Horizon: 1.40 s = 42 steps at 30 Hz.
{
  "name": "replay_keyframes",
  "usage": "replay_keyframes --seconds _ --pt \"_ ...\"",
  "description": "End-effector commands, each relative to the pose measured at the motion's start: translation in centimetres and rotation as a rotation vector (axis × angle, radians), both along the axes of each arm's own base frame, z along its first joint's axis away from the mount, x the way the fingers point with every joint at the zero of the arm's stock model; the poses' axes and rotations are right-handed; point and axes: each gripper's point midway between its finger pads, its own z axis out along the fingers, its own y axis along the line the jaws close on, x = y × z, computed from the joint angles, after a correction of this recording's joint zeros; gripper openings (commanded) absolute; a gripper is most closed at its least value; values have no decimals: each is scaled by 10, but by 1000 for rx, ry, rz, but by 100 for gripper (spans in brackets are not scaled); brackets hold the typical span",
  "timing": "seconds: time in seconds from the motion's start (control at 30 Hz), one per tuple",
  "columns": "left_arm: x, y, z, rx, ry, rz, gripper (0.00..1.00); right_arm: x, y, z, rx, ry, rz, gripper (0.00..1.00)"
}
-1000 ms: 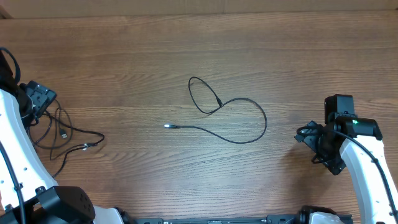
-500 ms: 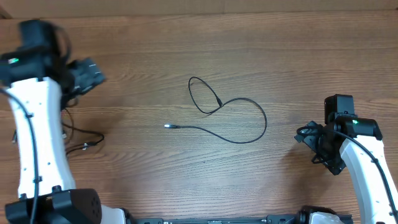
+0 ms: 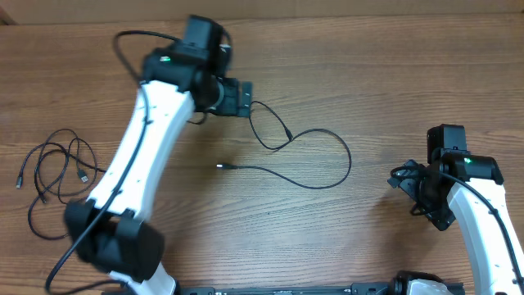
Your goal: Untangle cables
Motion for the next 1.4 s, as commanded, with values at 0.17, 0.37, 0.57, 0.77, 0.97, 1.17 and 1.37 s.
replay_keyframes --seconds 0.17,0.37,0.57,0.77,0.97,1.17,1.37 --pt "-1 -46 -90 -4 221 51 100 8 -4 10 -23 -39 1 100" --pt "-7 -69 -153 27 328 9 60 7 -4 10 -23 -38 1 100" --pt "5 -66 -143 22 281 22 4 7 -4 10 -23 -38 1 100" --pt "28 -9 -74 156 103 183 4 7 -4 10 -23 -38 4 100" --pt "32 86 44 250 -159 402 4 8 -4 10 -23 -38 4 100" --pt "-7 204 152 253 -421 769 4 8 -4 10 -23 -39 4 100" --pt "-59 273 183 151 -470 1037 5 8 -4 10 -23 -42 4 100"
